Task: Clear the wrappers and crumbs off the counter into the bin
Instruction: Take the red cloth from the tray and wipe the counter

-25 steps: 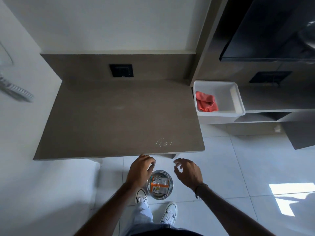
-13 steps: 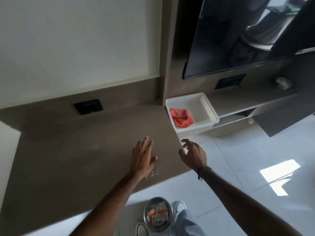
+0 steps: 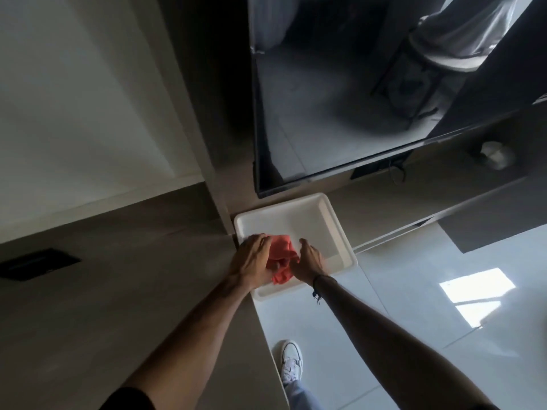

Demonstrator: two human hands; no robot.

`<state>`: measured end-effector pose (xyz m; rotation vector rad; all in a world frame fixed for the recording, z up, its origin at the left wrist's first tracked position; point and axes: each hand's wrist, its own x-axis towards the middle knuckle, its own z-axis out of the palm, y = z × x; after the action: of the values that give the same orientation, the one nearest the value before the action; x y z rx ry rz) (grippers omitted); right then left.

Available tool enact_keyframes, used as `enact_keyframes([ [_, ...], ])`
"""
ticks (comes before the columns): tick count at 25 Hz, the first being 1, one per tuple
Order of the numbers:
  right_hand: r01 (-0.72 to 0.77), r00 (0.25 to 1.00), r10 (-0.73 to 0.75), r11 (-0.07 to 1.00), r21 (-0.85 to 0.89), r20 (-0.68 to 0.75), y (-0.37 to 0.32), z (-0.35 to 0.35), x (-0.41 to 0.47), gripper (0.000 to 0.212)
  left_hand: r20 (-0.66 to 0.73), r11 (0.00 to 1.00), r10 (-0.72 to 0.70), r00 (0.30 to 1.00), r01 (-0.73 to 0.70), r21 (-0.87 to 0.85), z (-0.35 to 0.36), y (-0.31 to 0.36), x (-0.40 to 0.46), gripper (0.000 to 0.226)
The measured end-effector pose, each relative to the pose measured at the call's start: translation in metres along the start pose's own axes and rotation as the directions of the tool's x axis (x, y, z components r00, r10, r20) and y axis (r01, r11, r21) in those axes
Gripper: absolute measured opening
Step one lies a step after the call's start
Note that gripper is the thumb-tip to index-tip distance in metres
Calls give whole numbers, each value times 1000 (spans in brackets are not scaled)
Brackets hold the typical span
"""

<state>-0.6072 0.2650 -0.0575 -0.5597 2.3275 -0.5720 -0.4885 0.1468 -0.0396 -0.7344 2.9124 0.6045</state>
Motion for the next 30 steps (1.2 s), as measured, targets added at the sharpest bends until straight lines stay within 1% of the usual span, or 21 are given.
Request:
enact_keyframes([
  [2,-26,999,25,1000,18,40,5,0,20,48,48,999,-30,998,29,18,17,11,13,74],
  [4,-34,998,32,998,46,50,8,1,29,42,98,989,-135,986,129,71,35,19,17,83],
  [6,-46,998,43,996,80,41,10,4,35,39,92,972,-224,970,215,94,48,26,19,85],
  [9,-96,994,89,986,133,56,9,5,39,28,33,966,-256,966,255,36,52,29,19,65],
  [11,-147,986,132,977,153,102,7,1,37,27,11,964,-255,967,255,-79,44,28,18,45],
  [13,-181,980,154,956,230,129,1,-7,27,27,-44,940,-272,961,256,-224,28,28,11,28],
  [15,-202,977,158,894,400,139,-11,-17,10,23,-145,930,-236,961,180,-321,10,29,-3,19],
  [17,-259,964,157,735,627,214,-25,-22,-15,24,-226,926,-164,960,71,-370,-9,33,-27,18],
  [18,-303,950,145,646,701,277,-33,-25,-29,30,-248,921,-129,960,23,-389,-17,34,-40,20],
  [19,-332,935,104,594,733,340,-39,-25,-45,39,-273,917,-85,958,-32,-398,-24,33,-56,22],
  [20,-327,925,41,587,740,377,-45,-23,-60,43,-317,916,-28,948,-103,-389,-30,31,-72,23],
  [21,-294,922,-28,597,747,386,-51,-18,-77,40,-377,918,23,926,-169,-360,-35,25,-92,23],
  [22,-261,923,-76,597,758,377,-55,-10,-93,32,-439,925,39,897,-199,-324,-39,17,-111,23],
  [23,-248,924,-102,577,778,370,-57,-1,-108,25,-497,932,-9,868,-174,-319,-40,6,-131,23],
  [24,-260,919,-115,543,799,377,-58,11,-123,25,-545,924,-118,830,-110,-366,-39,-8,-151,25],
  [25,-285,911,-118,509,812,394,-58,22,-138,31,-539,875,-276,796,-23,-483,-37,-21,-170,29],
  [26,-304,906,-111,501,810,408,-57,37,-154,36,-445,760,-440,780,58,-648,-33,-33,-190,32],
  [27,-307,912,-74,529,791,404,-55,51,-168,36,-280,610,-536,797,136,-781,-29,-41,-207,33],
  [28,-293,927,-18,590,752,375,-52,63,-179,32,-141,494,-551,822,185,-849,-24,-45,-221,34],
  [29,-276,942,38,654,705,333,-48,75,-191,28,-94,497,-526,845,216,-841,-18,-48,-233,35],
  [30,-270,952,94,704,657,290,-43,84,-200,29,-78,534,-495,865,232,-813,-10,-51,-241,36],
])
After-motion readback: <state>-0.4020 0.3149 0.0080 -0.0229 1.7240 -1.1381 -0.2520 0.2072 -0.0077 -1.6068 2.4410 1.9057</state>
